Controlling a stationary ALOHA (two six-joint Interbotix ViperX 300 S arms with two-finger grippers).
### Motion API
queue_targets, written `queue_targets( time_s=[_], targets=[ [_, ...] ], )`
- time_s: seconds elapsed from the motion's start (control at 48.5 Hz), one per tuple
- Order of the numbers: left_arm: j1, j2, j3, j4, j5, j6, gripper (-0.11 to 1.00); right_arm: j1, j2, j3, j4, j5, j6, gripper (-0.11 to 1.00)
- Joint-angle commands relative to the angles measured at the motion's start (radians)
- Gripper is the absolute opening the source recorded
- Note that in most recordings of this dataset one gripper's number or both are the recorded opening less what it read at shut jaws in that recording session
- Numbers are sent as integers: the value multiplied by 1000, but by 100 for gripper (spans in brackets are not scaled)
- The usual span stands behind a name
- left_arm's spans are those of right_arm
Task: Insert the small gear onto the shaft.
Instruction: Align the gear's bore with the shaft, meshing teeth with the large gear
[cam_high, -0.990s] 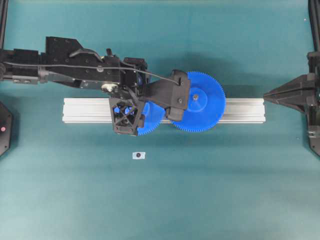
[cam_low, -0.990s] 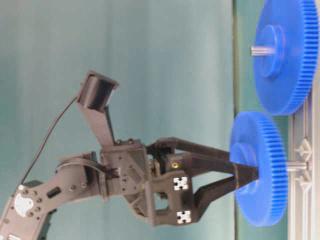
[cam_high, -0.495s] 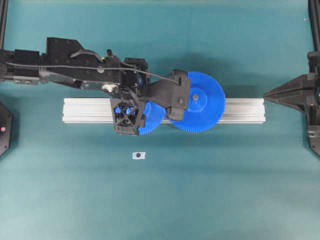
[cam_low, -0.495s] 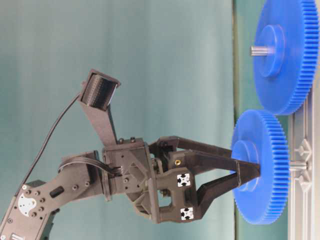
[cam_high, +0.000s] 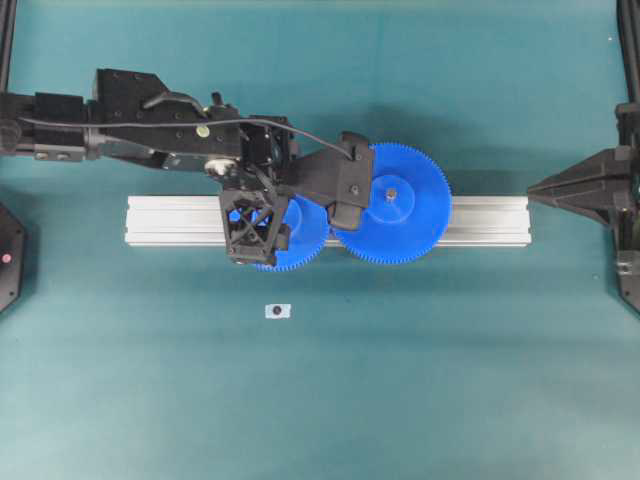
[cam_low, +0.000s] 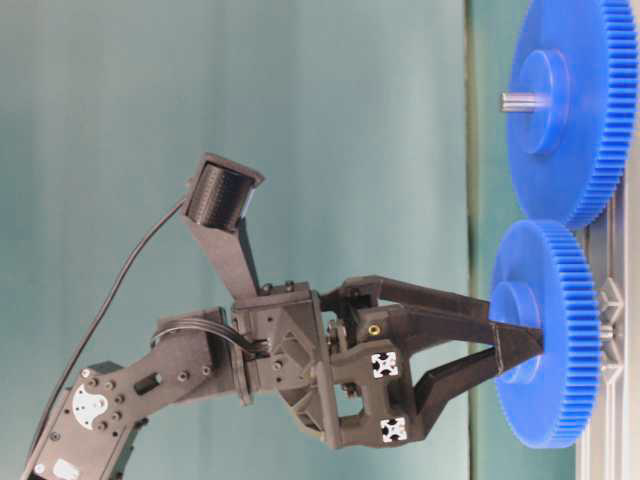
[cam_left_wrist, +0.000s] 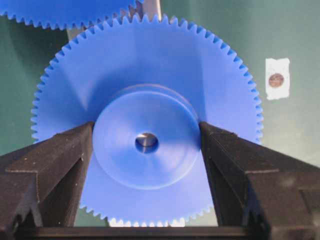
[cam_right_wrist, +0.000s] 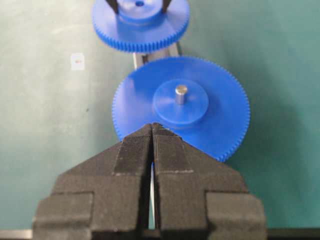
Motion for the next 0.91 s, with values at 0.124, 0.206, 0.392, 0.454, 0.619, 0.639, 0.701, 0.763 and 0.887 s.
queue_targets(
  time_s=[0.124,0.206,0.392,0.454,0.619,0.639,0.701,0.763,0.887],
  targets=[
    [11,-21,-26,5,-9,2,72,-3,5,-6,2,-5,9,6],
    [11,-23,-34,5,-11,2,72,-3,5,-3,2,-6,9,6],
    [11,-18,-34,5,-11,3,72,-3,5,-3,2,-5,9,6],
    [9,-17,-35,5,-9,2,72,-3,5,-3,0,-6,9,7],
    [5,-20,-38,5,5,-8,76,-3,5,-2,2,-5,9,6],
    [3,-21,-40,5,6,-6,79,-3,5,-3,0,-5,9,6],
    [3,-23,-51,5,8,-2,87,-3,5,-3,2,-5,9,6],
    [3,-25,-64,5,11,-2,86,-3,5,-3,0,-5,9,6],
    [3,-23,-74,5,14,0,82,-3,3,-2,0,-5,9,6]
  ],
)
